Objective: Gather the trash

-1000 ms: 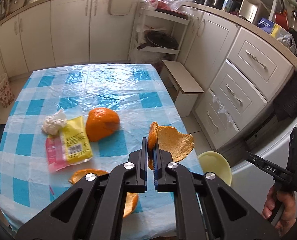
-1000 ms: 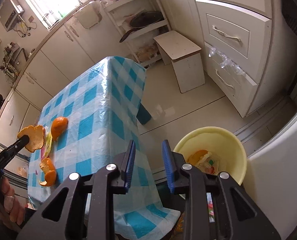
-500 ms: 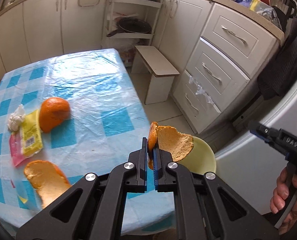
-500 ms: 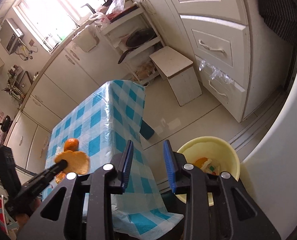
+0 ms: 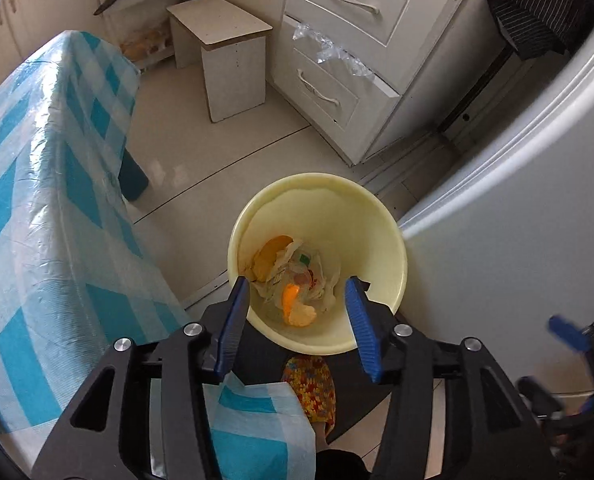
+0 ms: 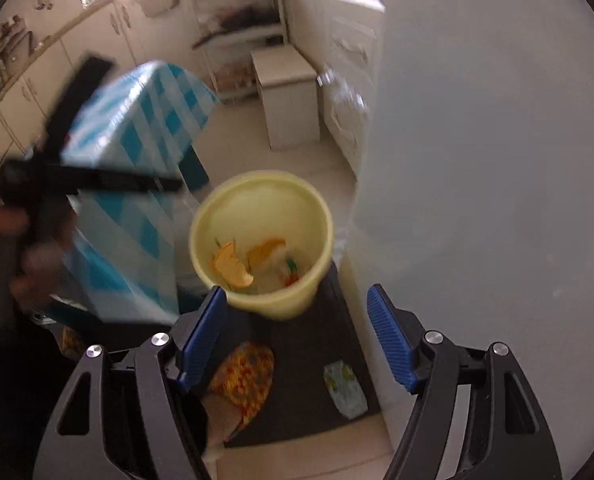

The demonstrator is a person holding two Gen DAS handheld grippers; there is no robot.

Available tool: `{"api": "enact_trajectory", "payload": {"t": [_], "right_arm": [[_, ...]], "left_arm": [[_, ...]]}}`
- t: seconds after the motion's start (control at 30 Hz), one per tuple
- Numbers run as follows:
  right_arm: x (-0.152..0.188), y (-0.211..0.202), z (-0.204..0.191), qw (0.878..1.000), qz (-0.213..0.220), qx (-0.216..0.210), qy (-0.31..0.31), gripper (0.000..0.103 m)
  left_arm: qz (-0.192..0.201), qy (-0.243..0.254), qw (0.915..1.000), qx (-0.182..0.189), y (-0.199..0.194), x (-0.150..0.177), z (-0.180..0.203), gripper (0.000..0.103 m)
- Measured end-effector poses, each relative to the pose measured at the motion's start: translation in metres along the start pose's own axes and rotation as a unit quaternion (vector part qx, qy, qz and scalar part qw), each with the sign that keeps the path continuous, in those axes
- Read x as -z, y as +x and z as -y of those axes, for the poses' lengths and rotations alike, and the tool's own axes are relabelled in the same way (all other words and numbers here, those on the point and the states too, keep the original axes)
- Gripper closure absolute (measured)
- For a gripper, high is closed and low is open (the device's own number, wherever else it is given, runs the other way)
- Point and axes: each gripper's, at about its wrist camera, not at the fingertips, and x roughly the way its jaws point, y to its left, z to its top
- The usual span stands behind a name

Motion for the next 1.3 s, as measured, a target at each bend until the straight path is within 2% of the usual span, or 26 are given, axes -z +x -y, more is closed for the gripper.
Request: {"api": "enact_trajectory", "payload": {"t": [0.1,0.13,0.23,0.33,0.4,0.63,0.73,0.8,0.9,1.03,1.07,1.1,1.17,1.23,1.3], "right_arm": [[0.078,0.081,0.021,0.996,-0.088,0.032,0.010,0.033],[0.099,0.103,0.022,0.994,-0.105,0.038,0.003,0.033],[0.146,0.166,0.024,0.987,-0.136,0.083,-0.027,0.033],[0.167,0.211,0.025,0.980,-0.149,0.121,-0.055,0.033],[0.171,0.238,0.030,0.974,-0.159,0.142,-0.075,0.035],[0.182,0.304,0.025,0.950,-0.219,0.148,-0.168,0.032],[0.189,0.323,0.024,0.940,-0.247,0.135,-0.193,0.026],[0.194,0.334,0.026,0.936,-0.263,0.125,-0.196,0.018],[0.194,0.341,0.030,0.938,-0.265,0.127,-0.183,0.013],[0.188,0.343,0.036,0.945,-0.259,0.132,-0.149,0.013],[0.186,0.342,0.035,0.944,-0.258,0.135,-0.153,0.017],[0.181,0.342,0.034,0.940,-0.257,0.146,-0.168,0.024],[0.180,0.343,0.023,0.929,-0.247,0.173,-0.213,0.025],[0.179,0.343,0.019,0.918,-0.232,0.203,-0.248,0.015],[0.182,0.346,0.017,0.911,-0.240,0.207,-0.264,0.015]], "left_arm": [[0.015,0.016,0.9996,-0.020,-0.009,0.003,0.003,0.048],[0.020,0.018,0.9993,-0.026,-0.015,0.004,0.000,0.047],[0.032,0.018,0.9986,-0.037,-0.035,0.006,-0.012,0.045],[0.049,0.015,0.9972,-0.055,-0.056,0.010,-0.030,0.041],[0.056,0.010,0.9962,-0.066,-0.071,0.016,-0.046,0.039],[0.055,-0.048,0.9948,-0.071,-0.089,0.031,-0.103,0.039],[0.050,-0.059,0.9950,-0.064,-0.086,0.031,-0.115,0.039],[0.047,-0.058,0.9952,-0.062,-0.082,0.031,-0.118,0.039],[0.040,-0.055,0.9960,-0.058,-0.077,0.034,-0.120,0.039],[0.041,-0.048,0.9961,-0.061,-0.076,0.034,-0.119,0.039],[0.041,-0.049,0.9961,-0.061,-0.076,0.035,-0.119,0.039],[0.041,-0.050,0.9961,-0.060,-0.076,0.035,-0.120,0.039],[0.041,-0.053,0.9961,-0.057,-0.077,0.035,-0.120,0.039],[0.041,-0.055,0.9962,-0.054,-0.077,0.035,-0.120,0.039],[0.044,-0.053,0.9962,-0.053,-0.079,0.035,-0.119,0.039]]}}
